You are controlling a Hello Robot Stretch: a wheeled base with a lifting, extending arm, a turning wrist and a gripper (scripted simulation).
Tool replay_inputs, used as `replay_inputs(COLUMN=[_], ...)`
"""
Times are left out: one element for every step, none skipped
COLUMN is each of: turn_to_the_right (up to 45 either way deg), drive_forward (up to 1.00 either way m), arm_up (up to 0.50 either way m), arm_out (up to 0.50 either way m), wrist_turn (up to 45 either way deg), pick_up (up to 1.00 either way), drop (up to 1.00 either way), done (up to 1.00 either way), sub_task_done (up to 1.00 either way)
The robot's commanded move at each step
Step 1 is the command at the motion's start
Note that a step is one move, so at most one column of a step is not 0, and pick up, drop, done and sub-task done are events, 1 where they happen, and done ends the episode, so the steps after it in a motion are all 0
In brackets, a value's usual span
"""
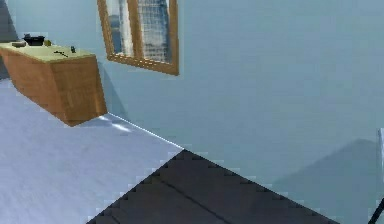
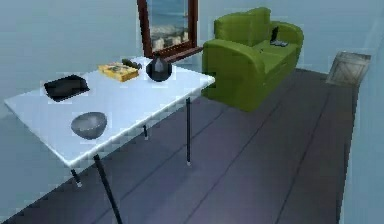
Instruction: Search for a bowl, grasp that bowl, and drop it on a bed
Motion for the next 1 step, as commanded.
replay_inputs(turn_to_the_right=[0.0], drive_forward=[0.35], arm_up=[0.0], arm_out=[0.0], wrist_turn=[0.0], pick_up=[0.0], drop=[0.0], done=[0.0], sub_task_done=[0.0])
